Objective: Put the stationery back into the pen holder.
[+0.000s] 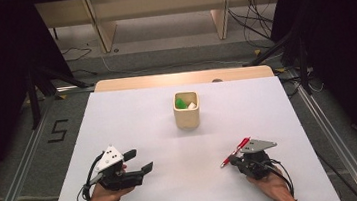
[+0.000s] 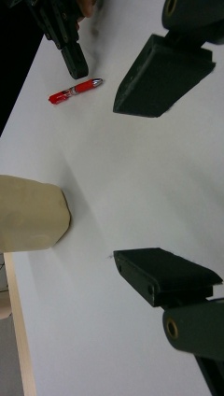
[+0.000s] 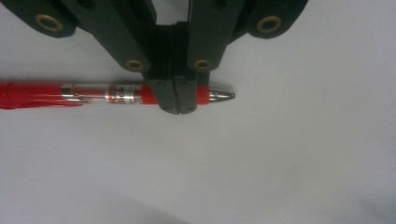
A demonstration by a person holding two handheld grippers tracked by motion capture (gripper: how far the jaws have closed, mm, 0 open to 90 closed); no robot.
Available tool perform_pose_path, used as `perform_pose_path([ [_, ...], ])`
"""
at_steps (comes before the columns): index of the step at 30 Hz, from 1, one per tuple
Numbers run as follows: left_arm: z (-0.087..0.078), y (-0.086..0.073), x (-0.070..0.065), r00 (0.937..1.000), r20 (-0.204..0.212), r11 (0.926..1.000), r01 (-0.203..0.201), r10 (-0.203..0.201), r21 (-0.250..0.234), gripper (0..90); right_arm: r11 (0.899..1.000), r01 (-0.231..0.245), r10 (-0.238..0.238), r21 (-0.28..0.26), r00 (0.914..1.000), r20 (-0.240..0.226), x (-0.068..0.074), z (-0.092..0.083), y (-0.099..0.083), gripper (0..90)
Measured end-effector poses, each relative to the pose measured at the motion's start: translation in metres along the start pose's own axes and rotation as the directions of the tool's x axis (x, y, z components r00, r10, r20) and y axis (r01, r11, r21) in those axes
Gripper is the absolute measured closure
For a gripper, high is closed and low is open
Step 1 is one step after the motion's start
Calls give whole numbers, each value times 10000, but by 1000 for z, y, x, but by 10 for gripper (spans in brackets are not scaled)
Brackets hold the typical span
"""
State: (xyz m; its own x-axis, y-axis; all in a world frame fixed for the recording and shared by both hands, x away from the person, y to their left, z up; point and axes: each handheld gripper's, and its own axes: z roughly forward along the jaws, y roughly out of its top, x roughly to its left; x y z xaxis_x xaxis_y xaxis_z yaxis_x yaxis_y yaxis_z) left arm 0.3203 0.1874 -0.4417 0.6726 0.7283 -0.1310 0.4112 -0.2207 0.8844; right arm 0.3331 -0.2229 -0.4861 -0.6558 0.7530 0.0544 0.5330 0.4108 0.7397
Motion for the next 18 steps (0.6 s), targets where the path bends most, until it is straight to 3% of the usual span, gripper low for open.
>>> perform_pose_path([
  [18, 0, 0, -1, 10000, -27, 10000, -21, 21, -1, 235, 9999, -94, 93, 62, 9998, 189, 7, 6, 1, 900],
])
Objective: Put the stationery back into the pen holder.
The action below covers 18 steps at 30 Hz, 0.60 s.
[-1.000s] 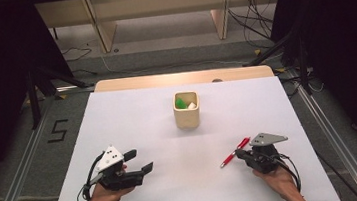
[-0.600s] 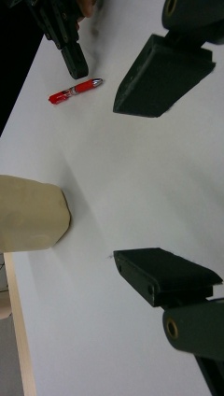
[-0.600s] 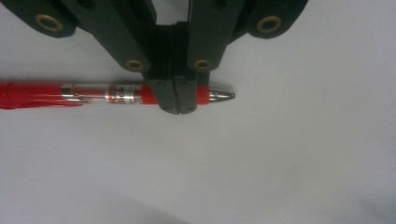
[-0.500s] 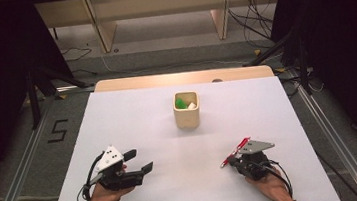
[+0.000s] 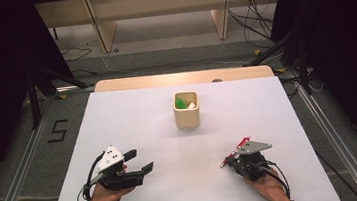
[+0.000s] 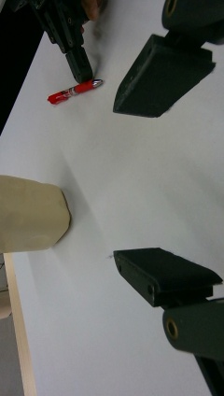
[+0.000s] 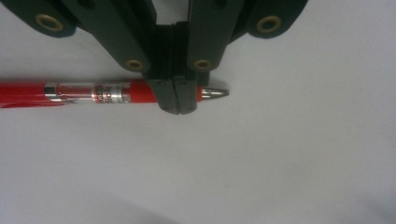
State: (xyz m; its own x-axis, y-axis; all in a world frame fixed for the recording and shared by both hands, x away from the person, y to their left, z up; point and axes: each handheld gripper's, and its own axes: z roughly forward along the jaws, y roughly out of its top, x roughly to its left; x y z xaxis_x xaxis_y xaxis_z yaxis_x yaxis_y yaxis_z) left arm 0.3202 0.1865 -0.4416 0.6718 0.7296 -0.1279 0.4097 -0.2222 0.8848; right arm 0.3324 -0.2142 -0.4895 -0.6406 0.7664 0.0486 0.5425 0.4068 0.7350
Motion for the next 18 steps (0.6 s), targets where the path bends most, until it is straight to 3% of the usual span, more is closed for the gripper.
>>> perform_pose_path([
  [4, 0, 0, 0, 10000, 12, 10000, -20, 20, 34, 236, 9999, -129, 129, 25, 9999, -93, -1, 0, -1, 900],
  [10, 1, -1, -1, 10000, 25, 10000, 19, -19, 62, 236, 9998, 198, -199, -12, 9995, -257, -4, -7, 7, 900],
  [12, 2, -1, -1, 10000, 12, 10000, -8, 7, 81, 236, 9982, 594, -593, 19, 9975, -390, -11, -14, 15, 900],
  [14, 2, -1, -1, 10000, 23, 10000, -7, 7, 72, 237, 9917, 1281, -1280, 75, 9916, -159, -19, -21, 24, 855],
  [16, 1, 0, -1, 10000, 28, 10000, 1, -2, 68, 236, 9841, 1728, -1708, 412, 9841, -485, -26, -25, 36, 735],
  [18, 1, 0, 0, 10000, 16, 10000, -21, 21, 71, 237, 9684, 2382, -2353, 734, 9708, -460, -30, -26, 45, 664],
])
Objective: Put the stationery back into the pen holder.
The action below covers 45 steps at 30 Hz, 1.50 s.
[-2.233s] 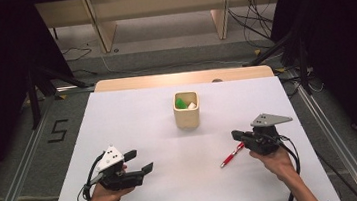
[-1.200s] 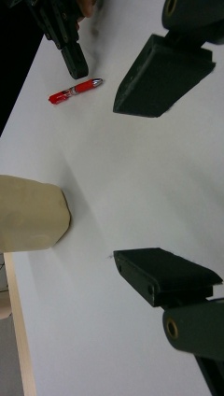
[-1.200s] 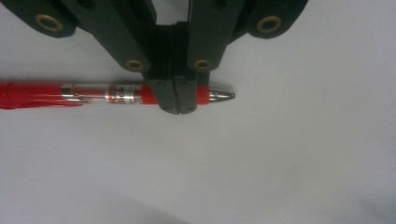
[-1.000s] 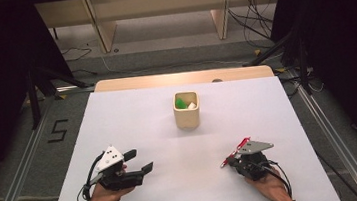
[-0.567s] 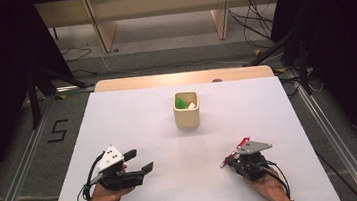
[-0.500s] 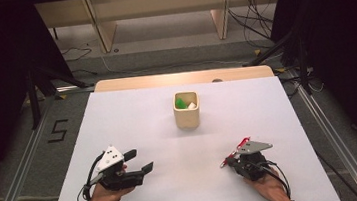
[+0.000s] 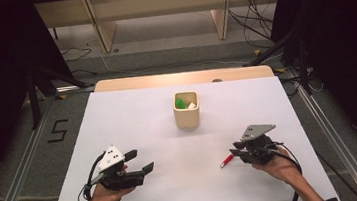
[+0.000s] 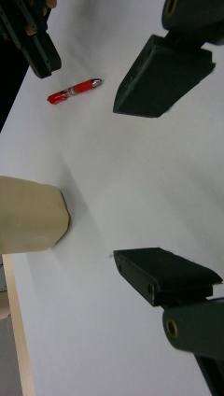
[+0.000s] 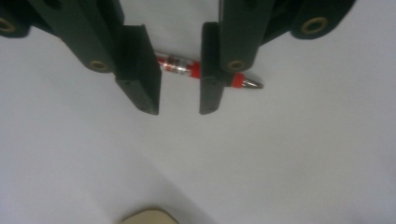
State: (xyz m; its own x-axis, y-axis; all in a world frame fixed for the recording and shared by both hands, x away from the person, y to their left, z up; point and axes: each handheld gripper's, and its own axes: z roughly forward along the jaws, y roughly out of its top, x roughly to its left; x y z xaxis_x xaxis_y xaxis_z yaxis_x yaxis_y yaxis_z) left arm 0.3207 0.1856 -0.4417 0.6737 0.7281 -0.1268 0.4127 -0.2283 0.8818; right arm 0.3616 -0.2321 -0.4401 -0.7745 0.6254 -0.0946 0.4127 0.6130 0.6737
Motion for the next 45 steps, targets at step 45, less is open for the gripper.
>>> perform_pose_path([
  [45, 0, 0, 0, 9999, 134, 10000, -1, 1, 9, 232, 7184, 5173, -3897, 4650, 8531, -3470, -13, 59, 44, 632],
])
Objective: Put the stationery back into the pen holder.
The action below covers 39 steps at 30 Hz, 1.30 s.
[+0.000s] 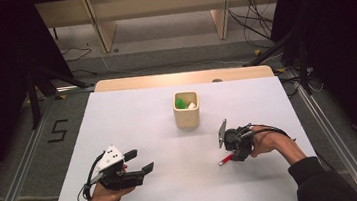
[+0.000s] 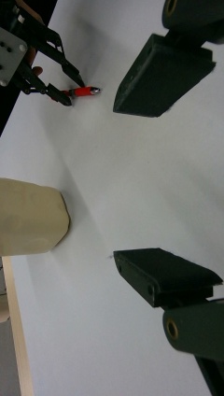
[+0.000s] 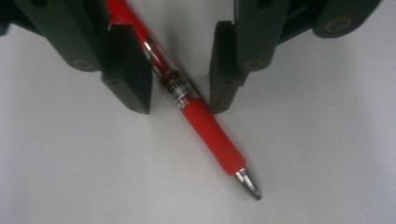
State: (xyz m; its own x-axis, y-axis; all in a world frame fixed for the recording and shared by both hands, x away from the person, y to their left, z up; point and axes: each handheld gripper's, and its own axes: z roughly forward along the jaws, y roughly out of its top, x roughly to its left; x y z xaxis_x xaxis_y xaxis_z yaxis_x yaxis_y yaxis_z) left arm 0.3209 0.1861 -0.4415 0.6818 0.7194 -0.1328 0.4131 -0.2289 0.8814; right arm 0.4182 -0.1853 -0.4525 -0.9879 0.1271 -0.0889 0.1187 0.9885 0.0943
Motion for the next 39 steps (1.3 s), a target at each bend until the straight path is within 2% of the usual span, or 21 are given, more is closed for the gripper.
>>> perform_pose_path([
  [3, 0, 0, 0, 10000, 17, 10000, 21, -22, 12, 233, 9998, -45, 48, 204, 9999, -147, 2, 0, 2, 686],
  [5, 1, 0, 0, 10000, 30, 10000, 33, -34, 25, 232, 9996, 170, -165, 205, 9996, -208, 1, 0, 3, 731],
  [7, 1, 0, 0, 10000, 27, 10000, 36, -36, 48, 233, 9994, 147, -135, 317, 9992, -385, 2, 0, 4, 775],
  [11, 1, 0, 0, 10000, 38, 10000, 37, -37, 43, 233, 9992, 149, -130, 381, 9986, -505, 2, 0, 5, 797],
  [16, 1, 0, 1, 10000, 19, 10000, 12, -13, 57, 234, 9995, 154, -144, 274, 9992, -366, 3, -4, 4, 801],
  [22, 0, 0, 1, 10000, 10, 9999, 79, -79, -71, 233, 9987, -122, 126, -499, 9999, 69, 2, -19, -1, 801],
  [26, 0, -1, 2, 10000, -25, 9999, 78, -79, -117, 232, 9919, -381, 437, -1212, 9981, 434, 2, -28, -5, 801],
  [29, 0, -1, 2, 9999, -68, 9998, 101, -102, -148, 232, 9728, -944, 1067, -2116, 9932, 475, 3, -36, -5, 801],
  [33, -1, -2, 3, 9998, -121, 9994, 184, -187, -305, 231, 9268, -1834, 2065, -3277, 9778, 369, 4, -42, -9, 801],
  [35, -1, -2, 4, 9997, -186, 9993, 171, -177, -333, 231, 8924, -2543, 2845, -3728, 9583, 271, 4, -45, -11, 801],
  [38, -1, -3, 5, 9996, -221, 9992, 193, -201, -358, 230, 8233, -3212, 3626, -4680, 9320, -19, 6, -46, -17, 801],
  [39, -1, -3, 5, 9996, -222, 9991, 183, -191, -378, 231, 8044, -3345, 3826, -4910, 9239, -28, 7, -46, -19, 801],
])
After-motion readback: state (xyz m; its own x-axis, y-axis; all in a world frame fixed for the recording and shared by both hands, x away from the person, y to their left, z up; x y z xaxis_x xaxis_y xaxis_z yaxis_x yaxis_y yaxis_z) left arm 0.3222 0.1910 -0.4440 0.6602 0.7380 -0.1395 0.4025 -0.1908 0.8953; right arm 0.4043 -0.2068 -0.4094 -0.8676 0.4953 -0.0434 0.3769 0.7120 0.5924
